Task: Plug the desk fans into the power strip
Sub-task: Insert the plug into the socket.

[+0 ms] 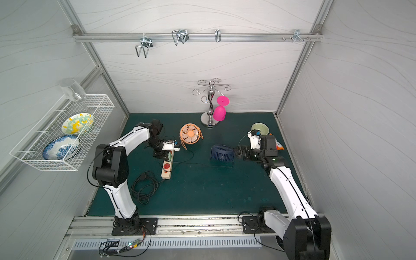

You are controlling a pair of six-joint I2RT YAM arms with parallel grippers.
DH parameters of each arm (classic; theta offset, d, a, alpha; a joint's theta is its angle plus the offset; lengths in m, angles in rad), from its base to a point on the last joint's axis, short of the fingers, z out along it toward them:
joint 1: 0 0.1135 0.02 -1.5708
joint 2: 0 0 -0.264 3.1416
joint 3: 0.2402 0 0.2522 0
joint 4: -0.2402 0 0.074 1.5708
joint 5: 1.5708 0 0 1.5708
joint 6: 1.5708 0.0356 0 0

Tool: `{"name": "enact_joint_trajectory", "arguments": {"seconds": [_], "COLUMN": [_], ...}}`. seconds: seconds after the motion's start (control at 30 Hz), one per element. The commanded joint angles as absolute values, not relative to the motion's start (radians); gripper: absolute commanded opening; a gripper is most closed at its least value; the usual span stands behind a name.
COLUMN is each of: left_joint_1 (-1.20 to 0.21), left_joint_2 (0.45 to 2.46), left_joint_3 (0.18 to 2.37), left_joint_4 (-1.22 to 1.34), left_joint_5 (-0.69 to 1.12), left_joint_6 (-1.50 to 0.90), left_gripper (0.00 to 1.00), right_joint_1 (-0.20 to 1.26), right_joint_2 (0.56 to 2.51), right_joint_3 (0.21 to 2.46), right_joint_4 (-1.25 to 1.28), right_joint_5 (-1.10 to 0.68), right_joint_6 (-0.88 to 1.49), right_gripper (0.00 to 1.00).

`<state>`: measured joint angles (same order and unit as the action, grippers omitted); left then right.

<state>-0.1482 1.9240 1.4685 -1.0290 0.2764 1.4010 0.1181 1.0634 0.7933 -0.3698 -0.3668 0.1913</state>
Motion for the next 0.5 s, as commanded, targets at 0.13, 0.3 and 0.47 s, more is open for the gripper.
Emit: {"name": "enact_joint_trajectory", "arguments": {"seconds": [0.13,0.3,0.47], "left_joint_1": [-0.153,-0.164,-0.181], "left_joint_2": [2.063,1.979,2.002], "left_joint_3": [1.523,1.369,1.324], "left_joint_4": [-1.04,-0.962,-0.899], "left_joint_5": [0.145,0.141,0.1], "left_joint_6": [1.389,1.363,1.358], "left_gripper": [0.0,0.0,0.0], "right_joint_1": [0.109,0.109,0.109], "right_joint_2": [1.054,1.04,1.047], "right_joint_3": [0.804,0.798,0.795], "right_joint_4": [-0.394,-0.407,-0.397], "right_joint_5": [-0.385,-0.381,-0.385], "right_joint_6": [0.203,0.2,0.201], "right_gripper": [0.99,0.99,0.99]}}
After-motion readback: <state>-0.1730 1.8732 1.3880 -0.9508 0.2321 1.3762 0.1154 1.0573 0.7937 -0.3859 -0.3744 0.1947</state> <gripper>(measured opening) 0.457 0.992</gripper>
